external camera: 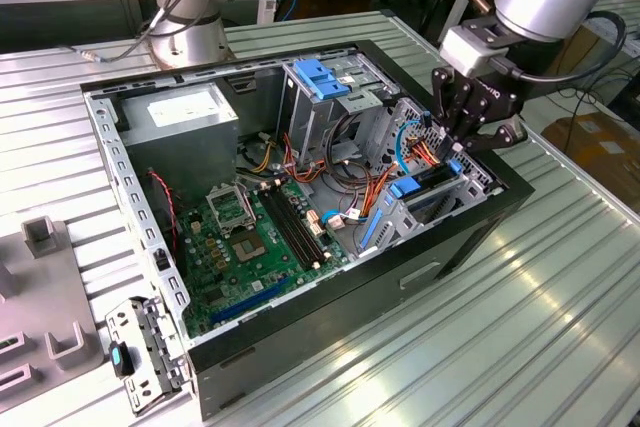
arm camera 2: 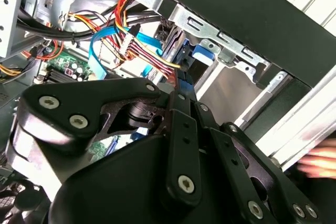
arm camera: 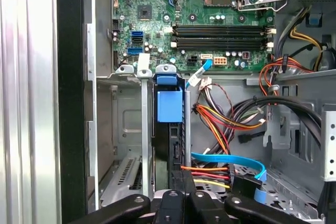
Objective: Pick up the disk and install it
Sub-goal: 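Insert the second disk wire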
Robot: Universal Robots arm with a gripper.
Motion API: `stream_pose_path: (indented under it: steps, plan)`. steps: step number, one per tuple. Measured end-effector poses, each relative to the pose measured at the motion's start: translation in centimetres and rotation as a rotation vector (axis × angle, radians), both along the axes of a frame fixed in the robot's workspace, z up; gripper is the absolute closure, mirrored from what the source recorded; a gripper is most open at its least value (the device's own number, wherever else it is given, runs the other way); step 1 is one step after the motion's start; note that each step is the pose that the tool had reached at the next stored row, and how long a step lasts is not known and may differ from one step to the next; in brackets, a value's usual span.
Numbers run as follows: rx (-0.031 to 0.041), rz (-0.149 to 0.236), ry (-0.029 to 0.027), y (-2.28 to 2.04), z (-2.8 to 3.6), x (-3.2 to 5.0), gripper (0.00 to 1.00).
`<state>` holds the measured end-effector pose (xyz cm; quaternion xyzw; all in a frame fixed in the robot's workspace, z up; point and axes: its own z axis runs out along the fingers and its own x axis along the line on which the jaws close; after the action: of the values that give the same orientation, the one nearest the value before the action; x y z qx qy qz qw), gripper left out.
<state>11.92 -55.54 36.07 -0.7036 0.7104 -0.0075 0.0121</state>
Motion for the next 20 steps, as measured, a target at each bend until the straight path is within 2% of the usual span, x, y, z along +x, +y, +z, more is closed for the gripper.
stream_pose_path:
  steps: [6, 11, 13, 14, 15, 17, 20]
  plan:
    - [0.0002, 0.000, -0.0001, 0.00, 1.01, -0.11, 0.89]
    - [0.0017, 0.001, -0.0001, -0.01, 1.35, -1.22, 0.89]
    - [0.0019, 0.001, -0.0001, -0.01, 2.07, -1.33, 0.89]
    - [0.0020, 0.001, -0.0001, 0.01, 2.84, -1.33, 0.89]
    - [0.0019, 0.001, -0.0001, 0.05, 3.21, -1.33, 0.89]
    - [0.0021, 0.001, 0.0004, 0.22, 3.64, -1.34, 0.89]
    - [0.0018, 0.001, 0.0043, 0.81, 3.88, -1.33, 0.89]
